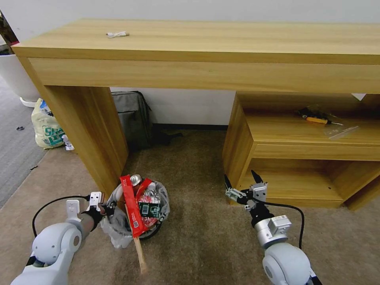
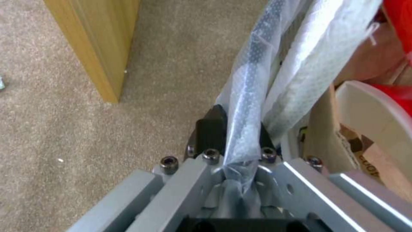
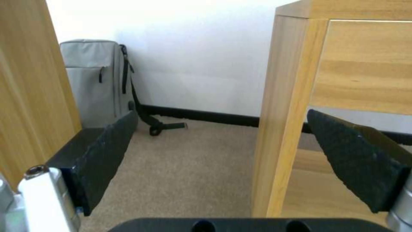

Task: Pick up the trash bin and place the garbage on the floor into it.

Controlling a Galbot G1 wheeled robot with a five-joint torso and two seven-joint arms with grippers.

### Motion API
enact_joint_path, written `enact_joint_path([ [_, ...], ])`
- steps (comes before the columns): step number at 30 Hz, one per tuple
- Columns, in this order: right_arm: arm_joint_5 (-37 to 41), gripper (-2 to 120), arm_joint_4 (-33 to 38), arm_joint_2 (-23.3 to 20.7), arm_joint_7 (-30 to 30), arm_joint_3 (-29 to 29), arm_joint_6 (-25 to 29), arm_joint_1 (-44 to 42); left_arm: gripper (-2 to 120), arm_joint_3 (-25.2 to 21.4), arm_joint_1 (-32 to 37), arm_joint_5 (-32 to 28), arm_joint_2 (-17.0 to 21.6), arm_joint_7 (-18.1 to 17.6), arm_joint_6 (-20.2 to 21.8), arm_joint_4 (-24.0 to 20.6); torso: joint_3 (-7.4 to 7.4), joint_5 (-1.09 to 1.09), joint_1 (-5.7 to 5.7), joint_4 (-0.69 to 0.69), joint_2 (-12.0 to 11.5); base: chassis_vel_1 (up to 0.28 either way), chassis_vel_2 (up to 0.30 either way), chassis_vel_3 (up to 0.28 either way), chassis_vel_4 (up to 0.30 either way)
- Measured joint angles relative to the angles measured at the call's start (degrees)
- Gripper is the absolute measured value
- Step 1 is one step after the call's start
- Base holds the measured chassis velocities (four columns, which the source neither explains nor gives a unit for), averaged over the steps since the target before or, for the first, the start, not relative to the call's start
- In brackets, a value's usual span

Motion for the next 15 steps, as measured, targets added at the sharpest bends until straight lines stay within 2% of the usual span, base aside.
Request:
enact_joint_path([
  [15,2.8,100,0.23,-0.83,0.76,-1.26,-1.89,1.53,0,0.54,-4.06,0.03,-0.4,0.17,0.0,5.04,0.0,0.0,0.0,0.0,0.01,0.0,0.0,0.0,0.0],
])
